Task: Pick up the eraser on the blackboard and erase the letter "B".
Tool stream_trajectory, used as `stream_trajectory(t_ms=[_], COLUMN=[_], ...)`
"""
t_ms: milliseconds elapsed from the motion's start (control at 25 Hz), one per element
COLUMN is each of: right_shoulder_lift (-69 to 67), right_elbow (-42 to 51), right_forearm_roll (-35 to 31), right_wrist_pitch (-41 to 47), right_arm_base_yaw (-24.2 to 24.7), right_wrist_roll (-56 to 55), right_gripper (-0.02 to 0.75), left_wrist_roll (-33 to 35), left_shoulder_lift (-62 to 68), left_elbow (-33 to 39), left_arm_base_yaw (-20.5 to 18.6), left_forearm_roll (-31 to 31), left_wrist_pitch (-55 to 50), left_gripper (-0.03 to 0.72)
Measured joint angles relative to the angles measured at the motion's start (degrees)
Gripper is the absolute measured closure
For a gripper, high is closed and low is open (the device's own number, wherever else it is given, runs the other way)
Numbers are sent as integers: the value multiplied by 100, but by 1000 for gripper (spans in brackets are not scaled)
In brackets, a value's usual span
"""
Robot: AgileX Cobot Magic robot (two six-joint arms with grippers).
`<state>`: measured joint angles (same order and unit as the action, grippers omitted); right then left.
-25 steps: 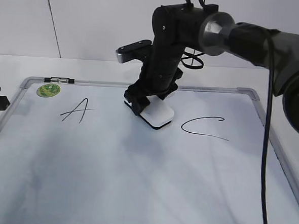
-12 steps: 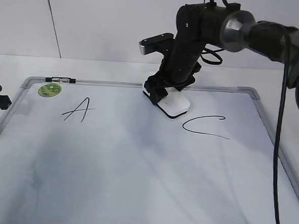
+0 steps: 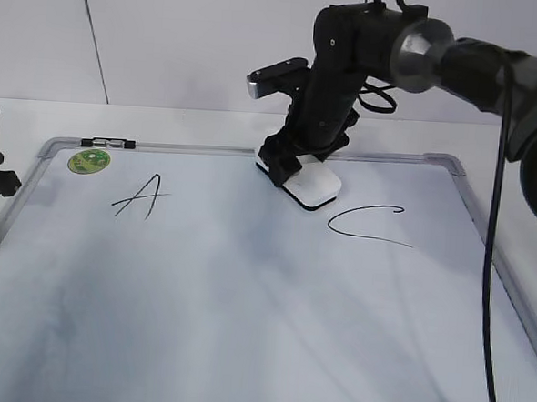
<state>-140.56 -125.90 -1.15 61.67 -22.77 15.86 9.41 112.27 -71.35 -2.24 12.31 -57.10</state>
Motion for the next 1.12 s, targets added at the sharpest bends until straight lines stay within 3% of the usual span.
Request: stream_trajectory(t_ms=[360, 880, 1120], right_shoulder_lift=[-24, -24, -24], right_elbow=[-58, -69, -69], right_forearm_roll=[185, -408, -8], right_wrist_pitch=[207, 386, 399], right_arm_base_yaw=[-281, -646, -729], right_wrist_roll=[383, 1536, 1922], right_gripper=[214, 214, 214], left_wrist_roll=[0, 0, 0], left_shoulder_lift=[0, 0, 0], left_elbow=[0, 0, 0], left_arm_base_yaw=[0, 0, 0], left_forearm_roll=[0, 0, 0], left_wrist_pitch=[0, 0, 0], left_gripper=[672, 672, 672])
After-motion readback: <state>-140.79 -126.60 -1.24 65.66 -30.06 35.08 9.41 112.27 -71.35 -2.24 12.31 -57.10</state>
